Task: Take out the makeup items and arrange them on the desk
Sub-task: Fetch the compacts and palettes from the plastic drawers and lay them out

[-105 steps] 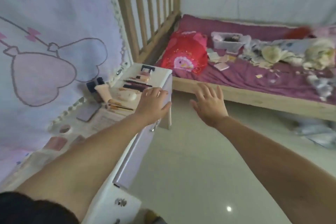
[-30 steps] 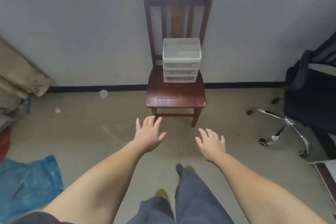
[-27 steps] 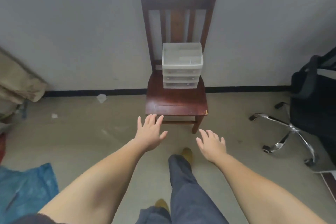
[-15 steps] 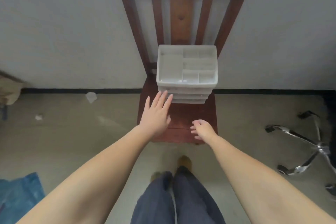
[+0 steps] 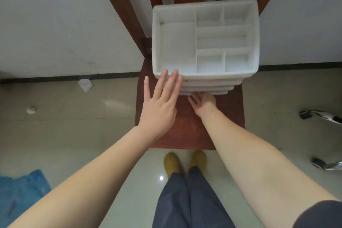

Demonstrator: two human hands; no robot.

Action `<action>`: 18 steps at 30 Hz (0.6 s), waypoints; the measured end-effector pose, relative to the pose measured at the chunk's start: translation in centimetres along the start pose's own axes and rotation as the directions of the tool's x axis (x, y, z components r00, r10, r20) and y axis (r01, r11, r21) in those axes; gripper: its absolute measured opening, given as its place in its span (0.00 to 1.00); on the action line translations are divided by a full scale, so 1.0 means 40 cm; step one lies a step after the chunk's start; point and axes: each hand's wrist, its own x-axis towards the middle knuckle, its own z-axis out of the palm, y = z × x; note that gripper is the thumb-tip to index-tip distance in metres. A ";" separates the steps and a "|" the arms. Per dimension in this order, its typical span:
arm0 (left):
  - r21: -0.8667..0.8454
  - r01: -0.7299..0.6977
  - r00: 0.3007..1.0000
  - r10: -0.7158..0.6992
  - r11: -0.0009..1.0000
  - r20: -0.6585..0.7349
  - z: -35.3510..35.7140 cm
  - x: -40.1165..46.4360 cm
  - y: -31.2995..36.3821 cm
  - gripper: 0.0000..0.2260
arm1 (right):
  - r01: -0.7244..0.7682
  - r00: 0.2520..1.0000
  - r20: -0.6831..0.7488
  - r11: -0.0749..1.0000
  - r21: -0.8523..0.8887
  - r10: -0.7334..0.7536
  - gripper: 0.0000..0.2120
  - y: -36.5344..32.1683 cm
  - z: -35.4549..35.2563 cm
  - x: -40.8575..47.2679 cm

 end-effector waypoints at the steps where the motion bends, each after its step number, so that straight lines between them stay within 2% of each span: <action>1: -0.006 0.012 1.000 -0.013 1.000 -0.002 0.005 0.000 0.005 0.34 | -0.006 1.000 0.002 1.000 0.016 0.006 0.19 -0.004 0.001 0.000; 8: -0.024 0.045 0.999 -0.045 0.999 -0.021 0.015 0.005 0.017 0.32 | -0.054 0.998 -0.020 0.997 0.054 0.055 0.19 0.016 -0.043 -0.003; 13: -0.024 0.059 0.998 -0.058 0.998 0.014 0.012 0.006 0.018 0.33 | -0.128 0.991 -0.021 0.986 0.107 0.131 0.15 0.101 -0.147 -0.046; 16: -0.021 0.064 0.997 -0.063 0.998 0.036 0.006 0.006 0.021 0.34 | -0.189 0.982 0.017 0.974 0.122 0.188 0.14 0.133 -0.222 -0.089; 18: -0.013 0.058 0.997 -0.057 0.998 0.058 0.003 0.007 0.019 0.34 | -0.217 0.975 0.065 0.974 0.070 0.213 0.15 0.131 -0.252 -0.117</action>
